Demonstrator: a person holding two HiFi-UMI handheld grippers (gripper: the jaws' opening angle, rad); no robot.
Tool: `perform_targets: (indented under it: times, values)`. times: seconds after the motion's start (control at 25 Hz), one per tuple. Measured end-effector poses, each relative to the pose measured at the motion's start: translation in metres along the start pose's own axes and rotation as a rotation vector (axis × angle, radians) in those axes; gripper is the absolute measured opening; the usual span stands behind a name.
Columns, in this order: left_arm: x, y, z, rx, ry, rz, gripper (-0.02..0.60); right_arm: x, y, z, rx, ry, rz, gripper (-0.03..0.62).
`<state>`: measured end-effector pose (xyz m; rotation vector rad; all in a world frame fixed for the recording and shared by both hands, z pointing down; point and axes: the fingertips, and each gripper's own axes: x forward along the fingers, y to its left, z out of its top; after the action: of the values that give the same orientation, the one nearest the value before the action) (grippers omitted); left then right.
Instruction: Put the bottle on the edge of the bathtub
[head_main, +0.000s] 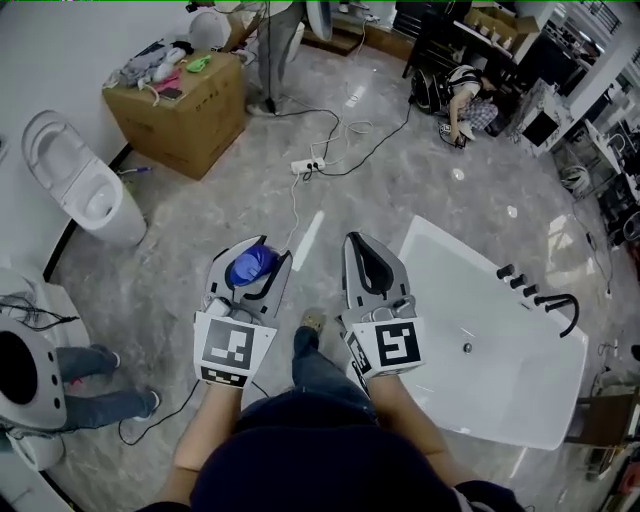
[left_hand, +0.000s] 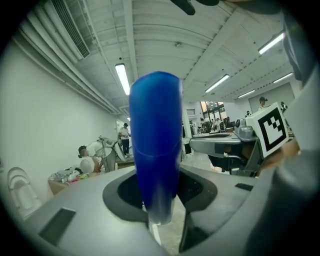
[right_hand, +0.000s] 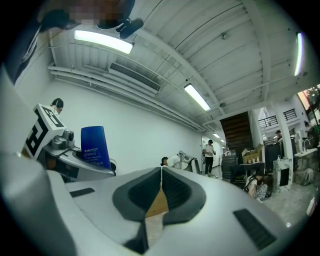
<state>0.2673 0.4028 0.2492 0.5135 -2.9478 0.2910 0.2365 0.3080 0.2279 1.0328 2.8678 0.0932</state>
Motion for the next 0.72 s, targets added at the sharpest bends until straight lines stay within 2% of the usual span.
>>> perform_targets:
  times: [0.36,0.72]
  values:
    - [0.167,0.040,0.028,-0.011,-0.015,-0.091,0.164,0.110,-0.124,-0.010,-0.019,0.029,-0.088,0.028]
    - [0.268,0.048,0.029,-0.011,-0.002,-0.160,0.164,0.159,-0.205,-0.035,-0.002,0.054,-0.155,0.029]
